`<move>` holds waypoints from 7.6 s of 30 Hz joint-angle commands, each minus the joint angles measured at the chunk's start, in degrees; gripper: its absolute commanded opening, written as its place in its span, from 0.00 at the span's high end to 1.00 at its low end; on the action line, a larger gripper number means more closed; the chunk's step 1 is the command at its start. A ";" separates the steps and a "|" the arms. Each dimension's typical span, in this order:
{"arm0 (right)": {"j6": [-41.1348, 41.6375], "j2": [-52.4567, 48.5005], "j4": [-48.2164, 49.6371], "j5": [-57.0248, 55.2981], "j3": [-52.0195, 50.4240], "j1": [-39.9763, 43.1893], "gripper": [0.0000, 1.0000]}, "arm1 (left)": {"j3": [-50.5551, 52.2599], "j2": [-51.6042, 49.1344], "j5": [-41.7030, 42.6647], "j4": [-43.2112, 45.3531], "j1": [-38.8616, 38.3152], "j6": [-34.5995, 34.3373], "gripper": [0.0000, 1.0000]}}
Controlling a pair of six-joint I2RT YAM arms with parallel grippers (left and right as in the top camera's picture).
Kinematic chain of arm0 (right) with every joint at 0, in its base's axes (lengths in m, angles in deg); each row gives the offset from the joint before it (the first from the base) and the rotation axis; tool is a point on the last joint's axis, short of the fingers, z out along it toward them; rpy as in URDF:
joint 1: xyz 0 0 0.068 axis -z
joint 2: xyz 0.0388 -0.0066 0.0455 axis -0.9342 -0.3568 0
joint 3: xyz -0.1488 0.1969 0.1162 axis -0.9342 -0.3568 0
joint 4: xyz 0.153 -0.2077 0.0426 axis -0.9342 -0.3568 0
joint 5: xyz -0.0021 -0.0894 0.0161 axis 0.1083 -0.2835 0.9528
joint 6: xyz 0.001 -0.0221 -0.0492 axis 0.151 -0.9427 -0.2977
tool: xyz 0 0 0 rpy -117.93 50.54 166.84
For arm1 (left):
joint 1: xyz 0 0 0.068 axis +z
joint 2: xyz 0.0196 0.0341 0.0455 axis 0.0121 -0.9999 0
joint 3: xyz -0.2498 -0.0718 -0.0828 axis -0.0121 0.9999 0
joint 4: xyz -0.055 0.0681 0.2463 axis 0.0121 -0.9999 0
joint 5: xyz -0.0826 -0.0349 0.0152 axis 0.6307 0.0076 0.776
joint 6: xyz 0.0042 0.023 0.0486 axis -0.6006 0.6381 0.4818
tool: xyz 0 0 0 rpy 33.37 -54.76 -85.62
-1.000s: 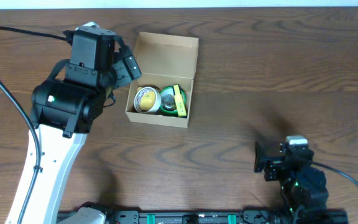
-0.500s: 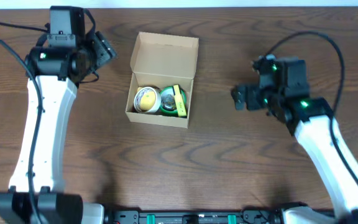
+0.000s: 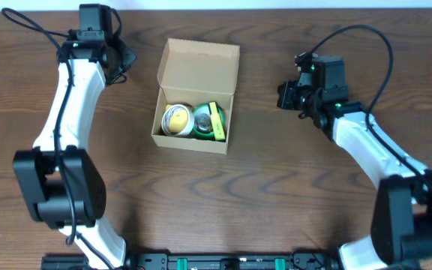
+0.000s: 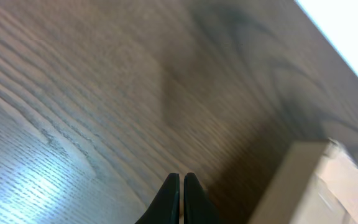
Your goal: Pack container
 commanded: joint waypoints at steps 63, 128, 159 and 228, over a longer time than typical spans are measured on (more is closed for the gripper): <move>23.47 -21.68 30.86 28.44 18.62 -5.92 0.99 | -5.33 -16.83 63.56 13.09 4.59 9.29 0.95; -4.39 -14.14 -27.06 -10.01 18.78 -33.31 0.99 | -6.08 9.99 2.45 -33.11 0.04 23.39 0.91; -24.24 44.81 -42.88 -7.34 1.01 -8.37 0.01 | 12.31 46.40 1.86 -39.39 2.36 23.43 0.05; -20.24 66.47 -44.89 -8.22 -12.98 -3.48 0.01 | 82.09 109.72 -4.92 -5.20 0.79 31.80 0.05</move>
